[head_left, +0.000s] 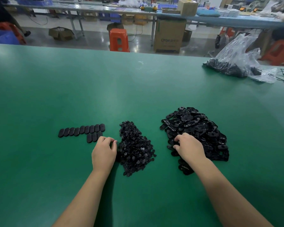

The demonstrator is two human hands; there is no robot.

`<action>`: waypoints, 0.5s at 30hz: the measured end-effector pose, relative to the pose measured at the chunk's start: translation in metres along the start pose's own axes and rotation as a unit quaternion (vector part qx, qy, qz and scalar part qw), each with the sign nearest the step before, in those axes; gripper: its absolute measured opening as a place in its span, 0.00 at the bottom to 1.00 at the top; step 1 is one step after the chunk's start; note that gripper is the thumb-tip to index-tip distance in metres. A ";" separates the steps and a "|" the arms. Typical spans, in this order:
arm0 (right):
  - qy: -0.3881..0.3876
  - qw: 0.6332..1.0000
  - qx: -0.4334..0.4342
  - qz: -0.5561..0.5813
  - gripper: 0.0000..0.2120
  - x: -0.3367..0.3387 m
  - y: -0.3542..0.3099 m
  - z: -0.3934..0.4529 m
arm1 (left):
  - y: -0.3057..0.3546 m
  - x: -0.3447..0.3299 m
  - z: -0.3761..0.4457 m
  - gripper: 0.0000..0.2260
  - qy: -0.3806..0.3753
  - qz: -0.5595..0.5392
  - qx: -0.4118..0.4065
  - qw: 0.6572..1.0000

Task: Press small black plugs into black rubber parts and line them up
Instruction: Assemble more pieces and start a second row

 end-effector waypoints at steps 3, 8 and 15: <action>-0.003 1.000 -0.005 0.026 0.15 -0.002 0.004 0.000 | -0.002 -0.001 0.001 0.05 -0.003 -0.001 0.003 1.000; 0.030 0.998 -0.005 0.050 0.12 0.007 0.006 -0.001 | -0.001 -0.001 0.002 0.04 0.000 -0.001 0.001 1.000; 0.125 0.861 -0.088 0.485 0.04 0.013 0.004 -0.004 | 0.002 -0.001 0.000 0.04 -0.008 0.010 -0.009 1.000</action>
Point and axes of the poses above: each hand's wrist, its own z-axis towards the middle knuckle, its own x-axis out of the back of the hand, y = z × x, the point moved 9 cm from there along z, towards the middle knuckle, and after that the axes turned 8 degrees about x, right-handed, at the moved point
